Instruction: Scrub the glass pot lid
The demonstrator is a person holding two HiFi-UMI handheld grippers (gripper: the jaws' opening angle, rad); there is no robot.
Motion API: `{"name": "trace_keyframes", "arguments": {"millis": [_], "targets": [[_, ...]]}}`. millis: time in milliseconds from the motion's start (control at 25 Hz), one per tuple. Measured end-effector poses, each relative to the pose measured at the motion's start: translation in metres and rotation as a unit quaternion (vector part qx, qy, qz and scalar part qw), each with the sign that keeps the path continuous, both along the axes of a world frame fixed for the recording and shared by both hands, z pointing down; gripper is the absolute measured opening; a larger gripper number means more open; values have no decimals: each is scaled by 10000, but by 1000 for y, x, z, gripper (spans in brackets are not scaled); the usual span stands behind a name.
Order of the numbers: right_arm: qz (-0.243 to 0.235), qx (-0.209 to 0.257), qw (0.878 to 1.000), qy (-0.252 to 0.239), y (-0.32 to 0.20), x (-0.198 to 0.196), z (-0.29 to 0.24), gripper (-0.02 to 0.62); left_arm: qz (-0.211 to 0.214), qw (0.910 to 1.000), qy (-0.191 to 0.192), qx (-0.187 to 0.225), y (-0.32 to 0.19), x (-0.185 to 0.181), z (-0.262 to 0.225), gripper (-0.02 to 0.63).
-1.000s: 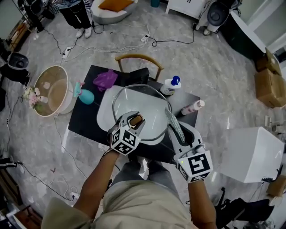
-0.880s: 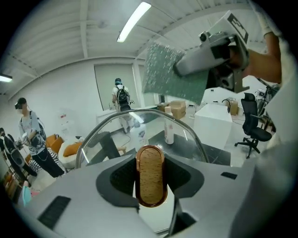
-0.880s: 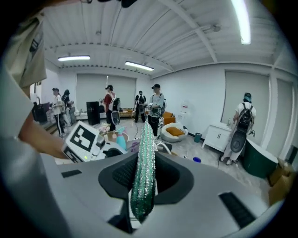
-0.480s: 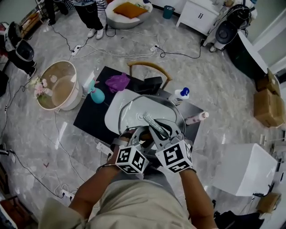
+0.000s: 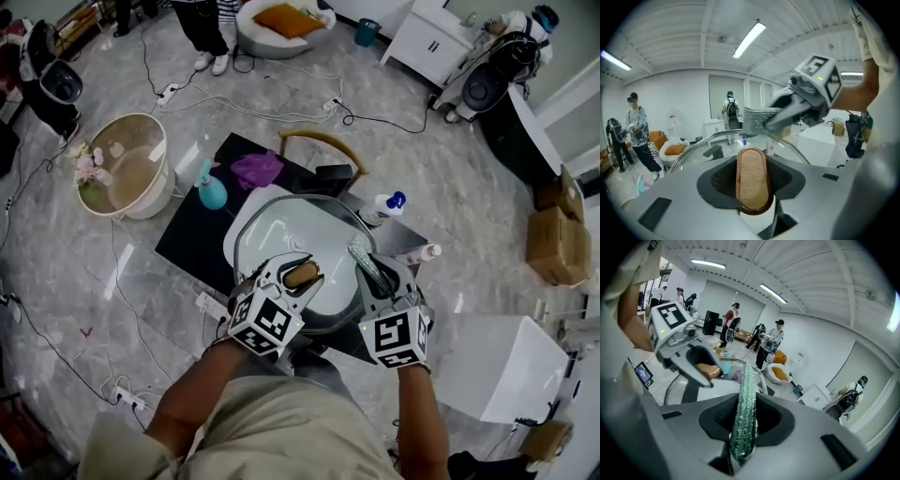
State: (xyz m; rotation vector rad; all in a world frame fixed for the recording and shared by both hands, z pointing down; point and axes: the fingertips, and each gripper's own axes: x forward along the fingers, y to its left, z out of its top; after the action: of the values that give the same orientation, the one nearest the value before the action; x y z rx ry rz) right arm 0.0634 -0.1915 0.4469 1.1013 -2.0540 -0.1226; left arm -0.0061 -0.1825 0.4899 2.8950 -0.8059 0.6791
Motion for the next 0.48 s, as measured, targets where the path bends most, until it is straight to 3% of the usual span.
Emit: {"name": "trace_keyframes", "arguments": {"millis": [240,480], "targets": [[-636,45,9980,-28,74,-41,32,84,-334,9994,46,-80,-21,-8,-1,173],[-1467,-201,9882,391,100,-100,70,86,-191,9998,-35,17,-21,2,-3,175]]}}
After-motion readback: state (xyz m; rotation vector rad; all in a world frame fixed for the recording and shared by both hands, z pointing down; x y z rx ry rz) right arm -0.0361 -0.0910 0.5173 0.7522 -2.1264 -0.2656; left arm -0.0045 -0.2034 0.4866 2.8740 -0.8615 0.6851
